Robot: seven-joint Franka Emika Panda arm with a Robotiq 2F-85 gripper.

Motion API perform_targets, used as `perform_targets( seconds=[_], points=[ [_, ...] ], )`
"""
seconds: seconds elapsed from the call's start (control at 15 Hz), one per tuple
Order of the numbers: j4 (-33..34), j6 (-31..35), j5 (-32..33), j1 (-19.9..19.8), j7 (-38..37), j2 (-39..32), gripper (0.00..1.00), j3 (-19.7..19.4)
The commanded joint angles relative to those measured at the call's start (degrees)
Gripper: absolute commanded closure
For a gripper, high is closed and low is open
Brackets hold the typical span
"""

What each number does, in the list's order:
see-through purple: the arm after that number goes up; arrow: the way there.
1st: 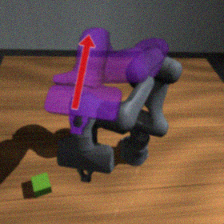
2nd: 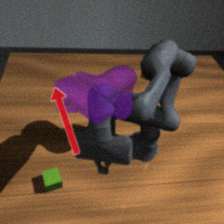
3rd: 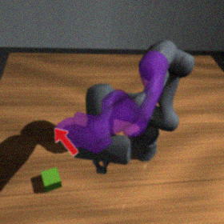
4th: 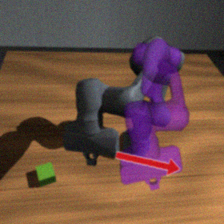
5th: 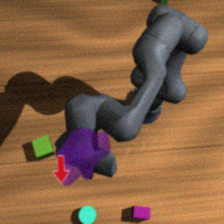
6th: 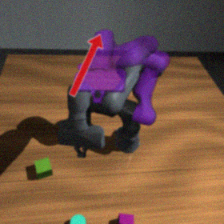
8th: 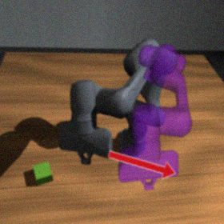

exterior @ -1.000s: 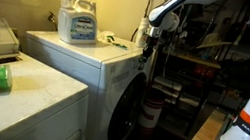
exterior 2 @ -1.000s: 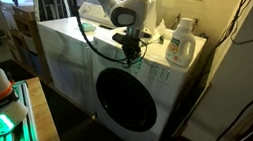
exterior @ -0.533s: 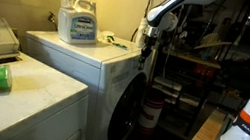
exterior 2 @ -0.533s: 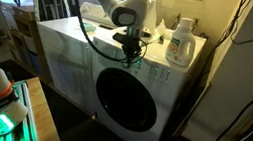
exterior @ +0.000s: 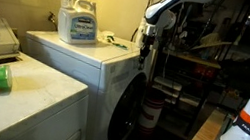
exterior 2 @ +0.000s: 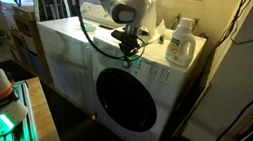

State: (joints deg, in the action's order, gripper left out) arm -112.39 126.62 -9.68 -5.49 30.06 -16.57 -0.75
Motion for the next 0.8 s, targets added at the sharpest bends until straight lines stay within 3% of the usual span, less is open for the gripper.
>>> perform_targets(
  seconds=[0.0,0.73],
  points=[
    [-0.9,-1.5,2.1,-0.4,-2.4,0.1,1.00,0.1],
    [-4.2,0.7,6.5,-0.7,-4.6,5.2,1.00,-1.1]
  ],
)
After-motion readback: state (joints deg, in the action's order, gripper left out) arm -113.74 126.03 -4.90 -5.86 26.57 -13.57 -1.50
